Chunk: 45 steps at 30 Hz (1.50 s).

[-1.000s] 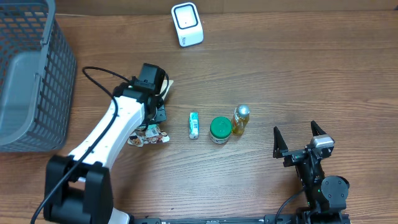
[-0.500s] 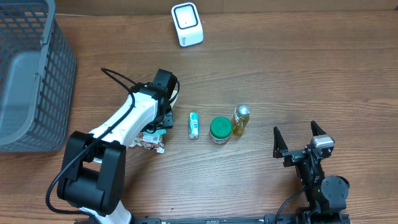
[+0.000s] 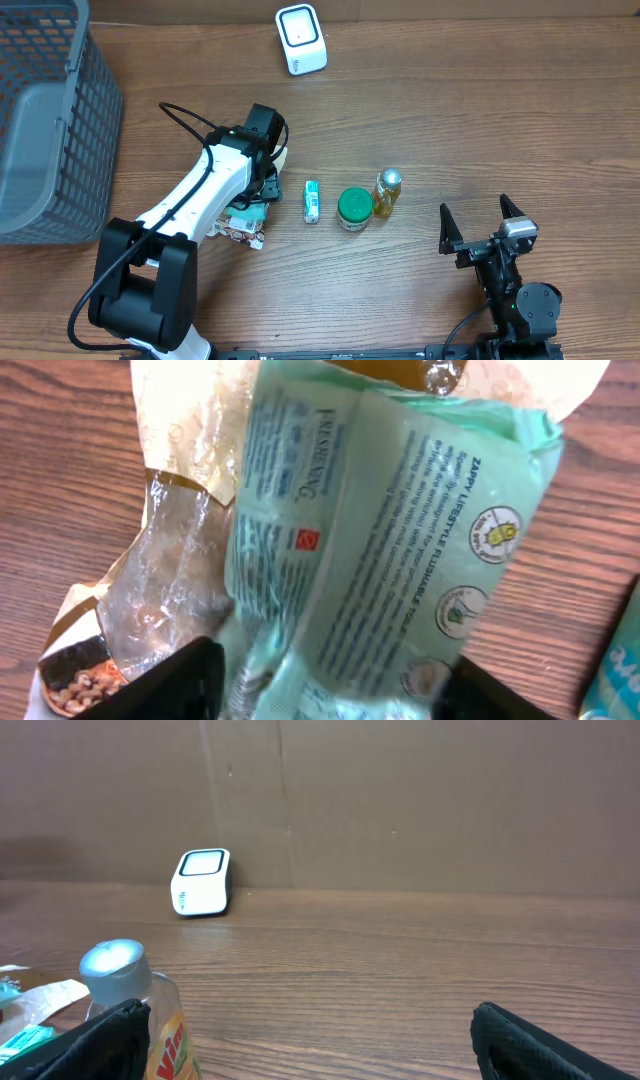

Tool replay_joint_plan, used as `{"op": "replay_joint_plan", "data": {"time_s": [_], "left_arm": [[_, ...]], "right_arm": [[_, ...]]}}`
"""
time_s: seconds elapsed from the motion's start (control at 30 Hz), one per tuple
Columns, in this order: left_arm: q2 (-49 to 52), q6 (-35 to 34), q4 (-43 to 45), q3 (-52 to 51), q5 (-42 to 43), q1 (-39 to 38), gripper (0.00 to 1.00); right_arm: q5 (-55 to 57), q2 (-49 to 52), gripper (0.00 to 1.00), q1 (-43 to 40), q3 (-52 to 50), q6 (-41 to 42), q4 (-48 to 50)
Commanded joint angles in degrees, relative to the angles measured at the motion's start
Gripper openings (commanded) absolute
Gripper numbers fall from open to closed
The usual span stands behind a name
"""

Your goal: Scan the item barcode

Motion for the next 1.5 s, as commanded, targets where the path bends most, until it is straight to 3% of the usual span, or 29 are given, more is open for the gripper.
{"op": "replay_joint_plan", "data": {"time_s": [0.0, 0.2, 0.4, 0.6, 0.73, 0.93, 1.03, 1.27, 1.3, 1.4, 1.47], "left_arm": [[-1.4, 0.9, -0.2, 0.9, 0.0, -0.4, 0.66], [-1.4, 2.8, -0.8, 0.7, -2.0, -0.3, 0.7], [-1.4, 2.6, -0.9, 0.7, -7.3, -0.3, 0.6], [-1.4, 2.6, -0.9, 0.7, -7.3, -0.3, 0.66], [-1.4, 2.6, -0.6, 0.9, -7.0, -0.2, 0.56], [-1.4, 6.1, -1.9, 5.3, 3.1, 3.6, 0.59], [-1.4, 7.4, -2.8, 7.1, 3.7, 6.3, 0.61], [-1.4, 13.4, -4.7, 7.3, 4.8, 10.8, 0.76], [-1.4, 15.5, -5.4, 7.2, 5.7, 11.4, 0.81], [-1.4, 22.8, -6.5, 7.2, 11.5, 12.8, 0.79], [-1.4, 25.4, -6.9, 7.2, 15.5, 13.7, 0.71]], "right_arm": [[0.0, -0.5, 1.0, -0.1, -0.6, -0.3, 0.2], [0.0, -0.5, 1.0, -0.1, -0.6, -0.3, 0.2], [0.0, -0.5, 1.0, -0.1, -0.6, -0.3, 0.2], [0.0, -0.5, 1.0, -0.1, -0.6, -0.3, 0.2], [0.0, -0.5, 1.0, -0.1, -0.6, -0.3, 0.2], [0.0, -0.5, 1.0, -0.1, -0.6, -0.3, 0.2], [0.0, -0.5, 1.0, -0.1, -0.6, -0.3, 0.2], [0.0, -0.5, 1.0, -0.1, -0.6, -0.3, 0.2], [0.0, -0.5, 1.0, -0.1, -0.6, -0.3, 0.2], [0.0, -0.5, 1.0, -0.1, -0.6, -0.3, 0.2], [0.0, -0.5, 1.0, -0.1, -0.6, -0.3, 0.2]]}}
